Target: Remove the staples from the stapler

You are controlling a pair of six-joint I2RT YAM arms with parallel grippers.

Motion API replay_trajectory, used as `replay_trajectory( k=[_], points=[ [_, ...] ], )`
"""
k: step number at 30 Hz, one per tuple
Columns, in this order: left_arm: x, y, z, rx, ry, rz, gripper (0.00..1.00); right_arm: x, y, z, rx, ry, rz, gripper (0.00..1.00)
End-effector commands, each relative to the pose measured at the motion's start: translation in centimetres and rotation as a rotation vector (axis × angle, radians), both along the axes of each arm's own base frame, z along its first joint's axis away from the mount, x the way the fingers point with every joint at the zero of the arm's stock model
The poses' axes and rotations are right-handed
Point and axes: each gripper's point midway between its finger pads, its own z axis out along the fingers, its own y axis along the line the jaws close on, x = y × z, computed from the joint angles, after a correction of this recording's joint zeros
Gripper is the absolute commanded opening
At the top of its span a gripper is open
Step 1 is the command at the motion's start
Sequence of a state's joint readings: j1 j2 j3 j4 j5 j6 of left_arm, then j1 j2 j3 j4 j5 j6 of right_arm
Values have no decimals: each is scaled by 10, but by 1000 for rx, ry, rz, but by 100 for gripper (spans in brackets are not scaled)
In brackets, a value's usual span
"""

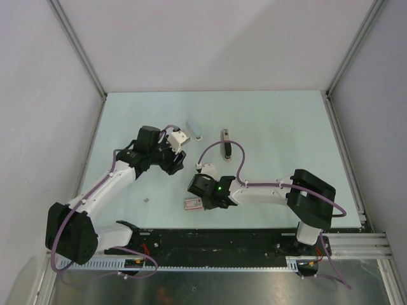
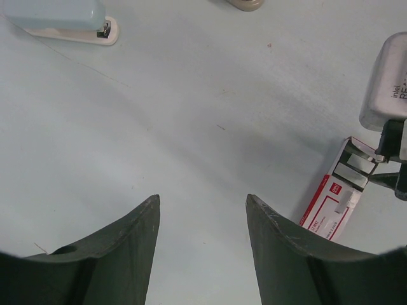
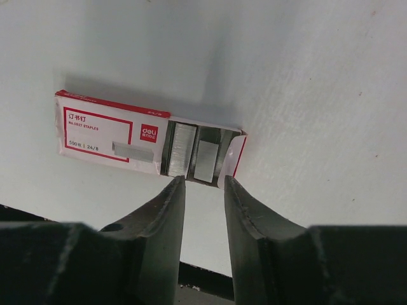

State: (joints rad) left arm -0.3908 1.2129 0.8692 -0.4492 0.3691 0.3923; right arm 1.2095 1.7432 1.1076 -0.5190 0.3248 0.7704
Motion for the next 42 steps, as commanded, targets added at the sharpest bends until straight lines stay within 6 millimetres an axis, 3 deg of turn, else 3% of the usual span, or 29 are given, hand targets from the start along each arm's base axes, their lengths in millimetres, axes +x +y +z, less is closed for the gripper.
replay_trajectory(
  k=[1, 6, 10, 15, 21, 32, 42],
  points=[
    [-4, -5, 11, -24, -32, -22, 61, 6, 11, 11, 34, -22, -16, 38],
    [-4, -5, 13, -29, -34, -20, 61, 5, 11, 14, 37, -30, -16, 39],
    [-4, -5, 12, -27, -31, -20, 61, 11, 10, 27, 56, -66, -29, 37],
    [-6, -4, 7, -14, -26, -28, 60, 28, 1, 48, 87, -109, -65, 26],
    [-9, 1, -9, 60, -42, -76, 59, 42, -11, 55, 143, -87, -69, 13],
    [-42, 3, -49, 215, -44, -312, 60, 38, -24, 46, 618, 198, -101, 22],
    [-62, 5, -80, 316, -13, -411, 61, 38, -27, 34, 763, 292, -133, 28]
  ],
)
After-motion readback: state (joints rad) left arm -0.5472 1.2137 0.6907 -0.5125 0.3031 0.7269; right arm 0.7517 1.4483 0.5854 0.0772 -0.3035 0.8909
